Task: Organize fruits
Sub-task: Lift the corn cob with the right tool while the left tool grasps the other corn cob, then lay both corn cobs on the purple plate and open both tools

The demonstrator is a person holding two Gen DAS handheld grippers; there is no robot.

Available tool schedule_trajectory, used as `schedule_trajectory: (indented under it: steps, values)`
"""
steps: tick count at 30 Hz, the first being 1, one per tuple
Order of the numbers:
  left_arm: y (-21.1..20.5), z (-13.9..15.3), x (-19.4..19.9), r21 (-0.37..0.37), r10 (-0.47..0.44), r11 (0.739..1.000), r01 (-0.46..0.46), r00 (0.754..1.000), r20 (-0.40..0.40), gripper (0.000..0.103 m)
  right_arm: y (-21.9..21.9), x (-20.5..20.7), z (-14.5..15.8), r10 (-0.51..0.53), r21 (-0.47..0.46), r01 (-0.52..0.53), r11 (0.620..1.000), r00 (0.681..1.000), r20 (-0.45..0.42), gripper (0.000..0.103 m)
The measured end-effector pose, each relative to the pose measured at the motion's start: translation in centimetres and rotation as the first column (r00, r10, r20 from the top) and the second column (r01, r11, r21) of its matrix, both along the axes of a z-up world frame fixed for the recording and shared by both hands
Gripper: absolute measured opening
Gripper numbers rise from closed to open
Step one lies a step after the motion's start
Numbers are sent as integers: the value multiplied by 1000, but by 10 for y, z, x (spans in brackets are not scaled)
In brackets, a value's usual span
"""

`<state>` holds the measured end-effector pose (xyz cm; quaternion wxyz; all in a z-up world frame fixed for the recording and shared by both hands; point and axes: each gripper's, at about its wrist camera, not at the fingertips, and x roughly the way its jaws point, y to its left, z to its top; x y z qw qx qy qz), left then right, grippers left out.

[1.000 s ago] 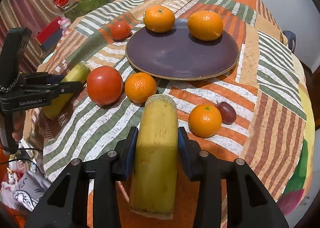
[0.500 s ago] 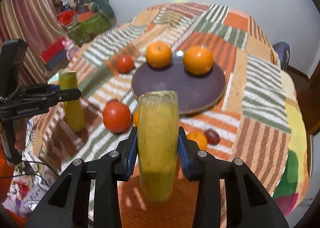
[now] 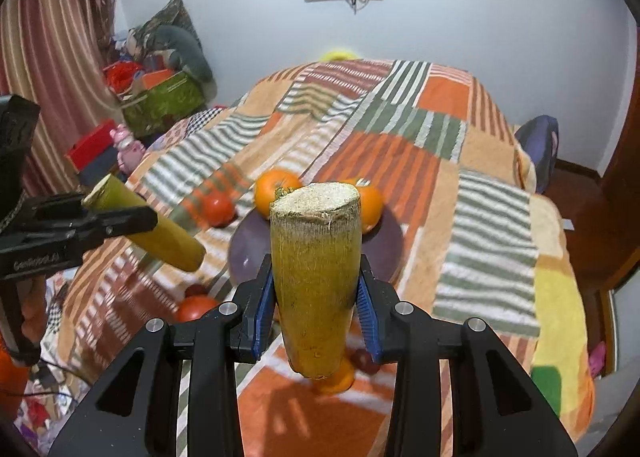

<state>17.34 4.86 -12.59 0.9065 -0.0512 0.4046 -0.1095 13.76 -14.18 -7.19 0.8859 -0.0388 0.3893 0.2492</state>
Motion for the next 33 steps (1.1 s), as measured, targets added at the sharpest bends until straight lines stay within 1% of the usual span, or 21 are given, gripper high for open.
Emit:
schedule_trajectory:
  steps: [8, 12, 18, 23, 28, 31, 33]
  values:
    - [-28, -14, 23, -7, -51, 999, 51, 998, -35, 36, -5, 21, -6, -16, -32, 17, 999, 1000, 23, 34]
    - [-42, -23, 35, -11, -77, 997, 77, 995, -58, 36, -5, 32, -12, -13, -42, 14, 999, 1000, 15, 34]
    - [-58, -39, 53, -43, -115, 993, 111, 989, -96, 36, -1, 44, -24, -3, -82, 3, 997, 1000, 9, 34]
    - [-57, -53, 65, -77, -119, 991, 110, 983, -137, 36, 5, 54, -32, 13, -95, -13, 995, 1000, 5, 34]
    - [-47, -58, 73, -97, -98, 992, 84, 984, -146, 36, 14, 63, -42, 37, -91, -40, 995, 999, -25, 34]
    - [-40, -60, 77, -98, -83, 993, 70, 986, -141, 37, 22, 63, -44, 53, -95, -55, 994, 998, -24, 34]
    - [-35, -61, 79, -113, -80, 992, 65, 986, -143, 37, 27, 66, -46, 60, -98, -62, 993, 998, -26, 34]
